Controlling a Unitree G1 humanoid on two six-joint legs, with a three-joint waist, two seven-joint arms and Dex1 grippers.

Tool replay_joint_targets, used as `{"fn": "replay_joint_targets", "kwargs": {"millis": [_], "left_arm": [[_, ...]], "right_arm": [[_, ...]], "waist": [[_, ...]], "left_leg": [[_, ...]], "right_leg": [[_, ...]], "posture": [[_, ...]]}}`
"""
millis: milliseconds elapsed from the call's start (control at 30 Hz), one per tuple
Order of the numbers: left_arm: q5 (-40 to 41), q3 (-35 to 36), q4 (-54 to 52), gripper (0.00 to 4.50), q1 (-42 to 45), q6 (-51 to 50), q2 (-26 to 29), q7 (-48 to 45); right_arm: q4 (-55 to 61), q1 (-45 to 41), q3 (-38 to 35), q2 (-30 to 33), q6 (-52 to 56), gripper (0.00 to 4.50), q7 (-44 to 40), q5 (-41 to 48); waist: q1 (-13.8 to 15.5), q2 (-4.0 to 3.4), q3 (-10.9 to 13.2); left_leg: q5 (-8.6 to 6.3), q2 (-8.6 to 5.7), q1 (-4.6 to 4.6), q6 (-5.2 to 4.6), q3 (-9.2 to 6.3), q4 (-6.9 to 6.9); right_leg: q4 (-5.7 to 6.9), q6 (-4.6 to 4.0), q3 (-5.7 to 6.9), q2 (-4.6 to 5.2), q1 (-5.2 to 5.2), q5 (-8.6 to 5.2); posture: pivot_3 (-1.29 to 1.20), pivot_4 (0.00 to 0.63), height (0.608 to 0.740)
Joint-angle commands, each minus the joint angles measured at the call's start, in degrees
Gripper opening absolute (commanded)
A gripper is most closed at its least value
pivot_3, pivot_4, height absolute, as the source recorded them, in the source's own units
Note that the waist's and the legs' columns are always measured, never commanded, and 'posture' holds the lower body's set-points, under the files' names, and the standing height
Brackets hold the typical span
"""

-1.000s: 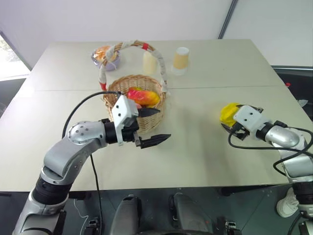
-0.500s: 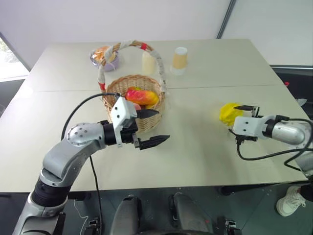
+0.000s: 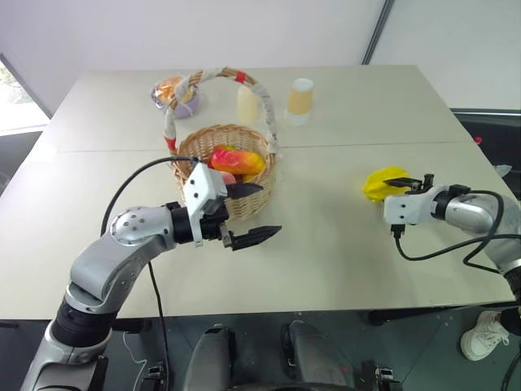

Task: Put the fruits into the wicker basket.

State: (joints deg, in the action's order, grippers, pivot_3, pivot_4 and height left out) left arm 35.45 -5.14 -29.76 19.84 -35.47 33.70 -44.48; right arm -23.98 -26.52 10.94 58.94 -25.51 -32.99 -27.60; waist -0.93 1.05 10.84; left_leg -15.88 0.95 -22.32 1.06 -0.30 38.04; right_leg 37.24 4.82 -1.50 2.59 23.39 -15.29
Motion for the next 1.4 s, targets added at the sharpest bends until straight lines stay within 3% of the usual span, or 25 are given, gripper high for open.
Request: {"fn": "replay_joint_targets", "kwargs": {"millis": [33, 200, 300, 467, 600, 800, 1033, 1133, 1233, 1400], "left_arm": [[0.28, 2.01, -1.86, 4.50, -0.10, 0.92, 0.55, 0.01], [0.40, 5.74, -0.85, 4.50, -1.31, 1.26, 2.53, -0.37], [1.34, 10.77, 0.34, 4.50, -3.01, 1.16, 4.67, -0.68], [3.75, 22.17, 2.54, 4.50, -8.47, 1.18, 9.25, -2.90], [4.12, 27.79, 4.29, 4.50, -11.72, 1.09, 12.05, -3.99], [4.57, 30.43, 2.82, 4.50, -13.76, 0.88, 12.30, -2.89], [5.79, 31.57, -0.38, 4.50, -15.86, 0.65, 11.05, 0.17], [6.29, 31.27, -1.52, 4.50, -16.24, 0.49, 10.67, 1.17], [6.42, 30.60, -1.37, 4.50, -15.91, 0.65, 10.45, 1.90], [6.79, 28.48, -0.52, 4.50, -14.20, 0.90, 9.52, 2.40]], "right_arm": [[1.59, -0.48, -1.33, 0.31, -0.30, 1.68, 0.90, 0.04], [7.93, 0.07, -3.80, 0.58, 0.43, 1.68, -0.22, 2.99], [15.57, -0.03, -5.33, -0.86, 2.48, 1.68, -4.41, 10.01], [34.05, -2.90, -4.44, -9.04, 14.21, 1.68, -12.84, 27.79], [41.28, -8.78, -0.14, -18.67, 23.08, 1.68, -15.38, 34.94], [32.86, -19.70, 8.65, -32.64, 27.33, 1.68, -12.30, 27.14], [21.18, -24.73, 12.16, -38.02, 24.31, 1.68, -7.06, 16.81], [20.35, -24.92, 11.56, -38.51, 23.58, 2.72, -6.61, 15.82], [23.63, -23.62, 9.48, -39.72, 25.27, 4.31, -6.91, 18.78], [39.22, -15.96, -0.77, -37.28, 37.04, 4.42, -13.71, 37.55]], "waist": [[-0.01, 0.00, 0.00], [-0.22, -0.03, 0.01], [-0.23, -0.08, 0.04], [-0.32, -0.09, 0.06], [0.02, -0.09, 0.07], [0.20, -0.05, 0.05], [0.06, -0.05, 0.04], [-0.06, -0.05, 0.05], [-0.18, -0.05, 0.05], [0.30, -0.05, 0.04]], "left_leg": [[0.00, 0.00, 0.00, 0.00, 0.00, 0.00], [0.00, 0.01, 0.00, 0.00, -0.02, 0.00], [0.00, 0.03, 0.01, 0.00, -0.03, 0.00], [0.00, 0.30, 0.02, -0.01, -0.08, -0.02], [0.00, 0.39, 0.01, 0.00, -0.09, -0.01], [0.00, 0.34, -0.02, 0.01, -0.09, -0.01], [0.01, 0.27, -0.10, 0.03, -0.06, -0.03], [0.00, 0.27, -0.11, 0.03, -0.06, -0.04], [0.00, 0.29, -0.11, 0.03, -0.07, -0.05], [0.00, 0.30, -0.12, 0.03, -0.13, -0.10]], "right_leg": [[0.00, 0.00, 0.00, 0.00, 0.00, 0.00], [0.02, 0.00, 0.00, 0.00, 0.02, 0.00], [0.04, 0.01, 0.00, -0.01, 0.03, 0.00], [0.04, 0.01, 0.03, -0.08, 0.03, 0.00], [0.05, 0.00, 0.09, -0.07, 0.03, 0.01], [0.04, -0.02, 0.12, 0.02, 0.06, 0.01], [0.05, -0.03, 0.11, 0.10, 0.18, 0.01], [0.05, -0.03, 0.10, 0.10, 0.19, 0.02], [0.06, -0.03, 0.10, 0.09, 0.19, 0.02], [0.07, -0.03, 0.14, 0.10, 0.18, 0.02]], "posture": [[0.00, 0.150, 0.740], [0.00, 0.150, 0.740], [0.00, 0.150, 0.740], [0.00, 0.150, 0.740], [0.00, 0.150, 0.740], [0.00, 0.150, 0.740], [0.00, 0.150, 0.740], [0.00, 0.150, 0.740], [0.00, 0.150, 0.740], [0.00, 0.150, 0.740]]}}
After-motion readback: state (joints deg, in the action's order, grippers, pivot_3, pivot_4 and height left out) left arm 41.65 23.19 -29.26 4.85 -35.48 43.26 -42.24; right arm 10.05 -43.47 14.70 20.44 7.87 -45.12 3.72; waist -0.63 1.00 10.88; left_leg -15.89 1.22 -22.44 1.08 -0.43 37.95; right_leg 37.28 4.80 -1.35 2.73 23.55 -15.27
